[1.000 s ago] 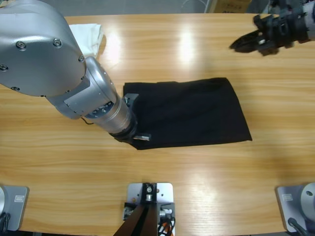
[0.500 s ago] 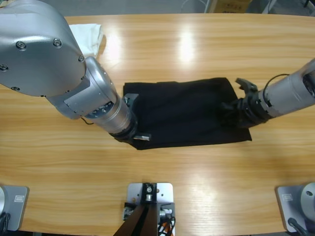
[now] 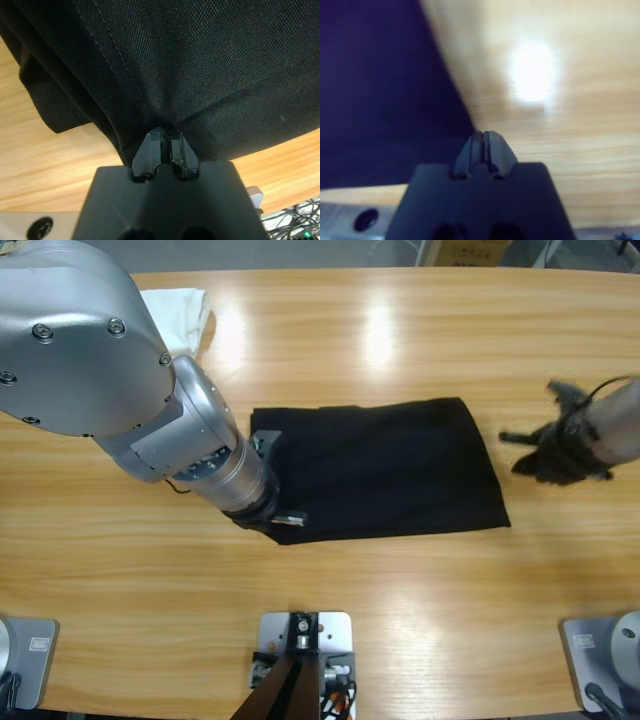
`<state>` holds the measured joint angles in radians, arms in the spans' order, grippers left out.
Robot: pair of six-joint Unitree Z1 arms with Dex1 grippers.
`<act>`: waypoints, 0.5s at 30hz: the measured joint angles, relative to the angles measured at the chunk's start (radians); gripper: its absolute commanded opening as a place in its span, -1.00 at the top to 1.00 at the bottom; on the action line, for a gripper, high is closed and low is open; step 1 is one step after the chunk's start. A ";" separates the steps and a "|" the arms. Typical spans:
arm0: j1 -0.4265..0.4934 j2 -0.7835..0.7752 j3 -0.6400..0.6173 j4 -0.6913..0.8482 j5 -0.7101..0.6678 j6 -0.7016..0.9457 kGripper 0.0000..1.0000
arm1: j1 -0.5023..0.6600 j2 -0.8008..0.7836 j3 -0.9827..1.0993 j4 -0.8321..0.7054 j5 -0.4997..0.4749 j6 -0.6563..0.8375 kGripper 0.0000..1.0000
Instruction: Fold clothes
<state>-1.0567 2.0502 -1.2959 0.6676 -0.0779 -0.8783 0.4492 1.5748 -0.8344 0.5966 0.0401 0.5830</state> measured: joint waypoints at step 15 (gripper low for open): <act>0.000 0.000 0.007 -0.013 0.000 0.000 1.00 | 0.021 0.293 -0.316 -0.100 0.336 -0.169 1.00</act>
<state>-1.0568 2.0503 -1.2886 0.6550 -0.0780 -0.8783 0.4705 1.8677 -1.1509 0.4970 0.3762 0.4135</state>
